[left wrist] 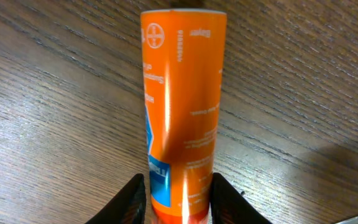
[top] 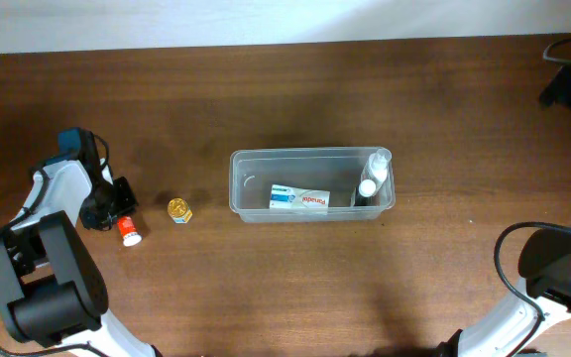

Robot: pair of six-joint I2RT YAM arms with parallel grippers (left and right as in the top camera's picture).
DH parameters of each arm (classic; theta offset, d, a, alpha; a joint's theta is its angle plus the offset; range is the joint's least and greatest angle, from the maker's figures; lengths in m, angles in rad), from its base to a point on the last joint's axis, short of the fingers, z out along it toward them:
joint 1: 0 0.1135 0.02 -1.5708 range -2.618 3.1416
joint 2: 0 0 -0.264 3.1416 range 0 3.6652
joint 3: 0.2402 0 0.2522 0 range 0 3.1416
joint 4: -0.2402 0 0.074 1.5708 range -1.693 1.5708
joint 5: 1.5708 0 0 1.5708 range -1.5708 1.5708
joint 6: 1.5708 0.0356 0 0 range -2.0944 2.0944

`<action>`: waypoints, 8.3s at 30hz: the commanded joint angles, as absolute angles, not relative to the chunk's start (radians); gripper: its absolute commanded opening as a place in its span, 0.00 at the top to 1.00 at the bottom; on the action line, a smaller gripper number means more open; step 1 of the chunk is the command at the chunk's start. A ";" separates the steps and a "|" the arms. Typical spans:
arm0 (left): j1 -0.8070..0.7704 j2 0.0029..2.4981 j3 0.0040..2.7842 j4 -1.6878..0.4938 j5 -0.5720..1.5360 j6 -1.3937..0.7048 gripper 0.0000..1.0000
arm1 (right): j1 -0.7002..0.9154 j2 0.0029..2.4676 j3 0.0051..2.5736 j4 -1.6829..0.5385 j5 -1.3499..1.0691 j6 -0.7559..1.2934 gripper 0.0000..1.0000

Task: Pack container
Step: 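Lower left gripper and grasp the orange Bayer tube, then carry the orange tube into the container beside the Panadol box, then open left gripper, release the tube, and withdraw toward the gold jar, then lower left gripper and grasp the small gold-lidded jar, then carry the gold jar into the container's left end and lower it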

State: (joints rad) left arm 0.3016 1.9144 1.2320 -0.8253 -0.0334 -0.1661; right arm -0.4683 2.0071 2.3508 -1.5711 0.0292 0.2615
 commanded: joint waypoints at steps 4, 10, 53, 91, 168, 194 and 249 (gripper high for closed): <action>0.306 1.890 1.218 -0.817 -0.019 -0.167 0.65 | -0.472 1.987 2.366 -1.571 0.038 0.262 0.02; 0.306 1.890 1.174 -0.766 -0.018 -0.168 0.65 | -0.472 1.987 2.366 -1.571 0.038 0.262 0.02; -0.418 1.832 1.797 -0.929 -0.070 0.559 0.90 | -0.472 1.987 2.366 -1.571 0.038 0.262 0.02; -0.621 1.994 1.581 -0.731 0.001 1.125 0.94 | -0.472 1.987 2.366 -1.571 0.038 0.262 0.02; -0.031 1.864 1.404 -1.047 -0.014 -0.104 0.01 | -0.472 1.987 2.366 -1.571 0.038 0.262 0.02; -0.031 2.046 1.356 -1.000 0.001 -0.104 0.29 | -0.472 1.987 2.366 -1.571 0.038 0.262 0.02; -0.423 2.167 1.996 -1.232 -0.076 0.077 0.61 | -0.472 1.987 2.366 -1.571 0.038 0.262 0.02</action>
State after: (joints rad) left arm -0.4259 2.1014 1.9823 -1.2388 -0.0578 0.0612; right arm -0.4683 2.0071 2.3508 -1.5711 0.0292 0.2611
